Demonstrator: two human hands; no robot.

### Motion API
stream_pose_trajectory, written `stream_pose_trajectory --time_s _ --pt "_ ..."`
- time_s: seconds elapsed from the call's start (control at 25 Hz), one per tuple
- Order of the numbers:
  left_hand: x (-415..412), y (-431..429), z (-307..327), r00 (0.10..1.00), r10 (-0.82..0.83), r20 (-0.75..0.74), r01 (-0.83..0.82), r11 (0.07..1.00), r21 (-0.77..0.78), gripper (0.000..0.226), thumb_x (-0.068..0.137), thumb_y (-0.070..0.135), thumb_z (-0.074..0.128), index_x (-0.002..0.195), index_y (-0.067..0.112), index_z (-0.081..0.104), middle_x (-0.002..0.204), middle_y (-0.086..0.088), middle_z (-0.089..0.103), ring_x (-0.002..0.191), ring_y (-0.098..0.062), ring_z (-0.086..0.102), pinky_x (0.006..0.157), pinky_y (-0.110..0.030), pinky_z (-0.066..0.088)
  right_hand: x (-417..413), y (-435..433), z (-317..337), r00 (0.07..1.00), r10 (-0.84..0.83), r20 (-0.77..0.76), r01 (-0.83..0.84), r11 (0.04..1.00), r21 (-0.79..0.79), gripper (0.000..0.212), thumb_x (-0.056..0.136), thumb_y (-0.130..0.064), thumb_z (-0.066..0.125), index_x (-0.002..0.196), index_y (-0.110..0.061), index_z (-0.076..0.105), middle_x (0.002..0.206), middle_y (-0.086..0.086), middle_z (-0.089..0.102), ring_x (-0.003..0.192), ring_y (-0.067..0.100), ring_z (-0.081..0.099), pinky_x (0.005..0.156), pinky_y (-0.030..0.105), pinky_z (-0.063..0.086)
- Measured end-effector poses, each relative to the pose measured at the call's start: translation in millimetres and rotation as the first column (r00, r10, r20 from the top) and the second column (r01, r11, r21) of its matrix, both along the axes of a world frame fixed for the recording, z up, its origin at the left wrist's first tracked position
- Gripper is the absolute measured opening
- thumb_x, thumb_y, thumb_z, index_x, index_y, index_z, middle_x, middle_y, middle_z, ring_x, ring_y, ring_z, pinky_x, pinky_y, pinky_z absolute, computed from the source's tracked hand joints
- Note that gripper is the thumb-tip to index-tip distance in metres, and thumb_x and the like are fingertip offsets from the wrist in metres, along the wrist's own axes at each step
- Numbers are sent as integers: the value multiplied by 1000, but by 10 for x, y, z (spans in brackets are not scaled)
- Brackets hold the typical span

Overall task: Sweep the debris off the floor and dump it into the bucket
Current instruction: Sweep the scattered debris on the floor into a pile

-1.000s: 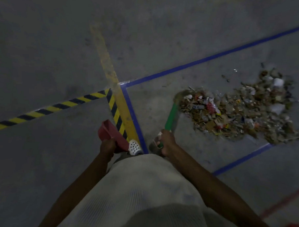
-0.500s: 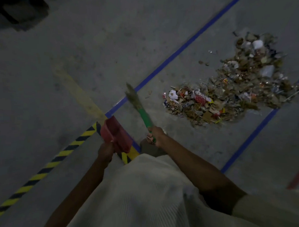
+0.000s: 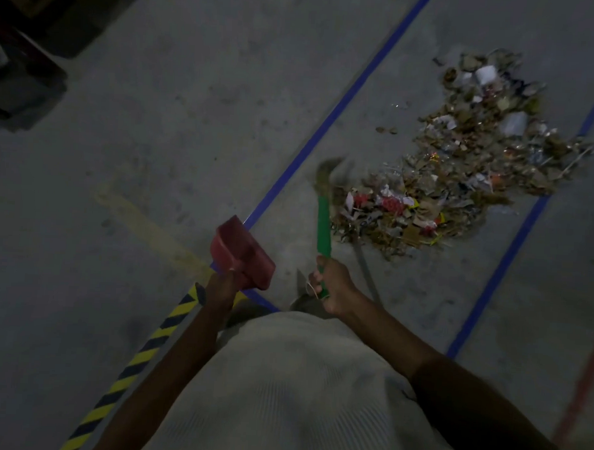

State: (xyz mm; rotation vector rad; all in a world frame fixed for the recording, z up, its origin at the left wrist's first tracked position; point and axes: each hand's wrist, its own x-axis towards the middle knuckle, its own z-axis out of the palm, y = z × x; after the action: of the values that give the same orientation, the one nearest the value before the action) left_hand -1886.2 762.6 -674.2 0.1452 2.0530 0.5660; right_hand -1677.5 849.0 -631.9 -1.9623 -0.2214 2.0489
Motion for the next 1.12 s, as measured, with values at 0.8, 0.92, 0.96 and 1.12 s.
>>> stream_pose_trajectory --time_s 0.8,0.92,0.96,1.12 --pt "-2268 2533 88 924 -380 37 375 921 103 40 99 26 49 126 -1 61 126 -21 63 117 -38 60 96 -41 53 -2255 1322 312 932 -362 4 362 932 2 25 108 -18 37 84 -13 44 48 1 38 29 11 30 33 15 29" --pt "-2318 2780 115 895 -446 15 443 891 100 38 100 27 48 121 -2 62 122 -21 64 115 -39 61 99 -44 51 -2438 1570 384 928 -370 -54 372 928 34 21 107 -25 41 89 -15 45 51 -1 38 36 10 29 35 18 25" --pt "-2327 2832 109 880 -475 -20 474 874 106 38 102 26 46 120 -3 62 121 -25 63 114 -40 60 97 -44 50 -2488 1649 374 938 -342 -58 344 938 44 22 107 -26 43 87 -15 45 52 -1 38 38 10 29 35 18 25" --pt "-2324 3199 44 853 -522 6 514 841 169 45 107 28 40 113 -10 63 111 -34 63 104 -46 61 87 -49 47 -2519 2128 206 968 -251 -26 252 965 67 28 106 -27 48 80 -16 46 59 1 38 48 12 27 37 20 28"
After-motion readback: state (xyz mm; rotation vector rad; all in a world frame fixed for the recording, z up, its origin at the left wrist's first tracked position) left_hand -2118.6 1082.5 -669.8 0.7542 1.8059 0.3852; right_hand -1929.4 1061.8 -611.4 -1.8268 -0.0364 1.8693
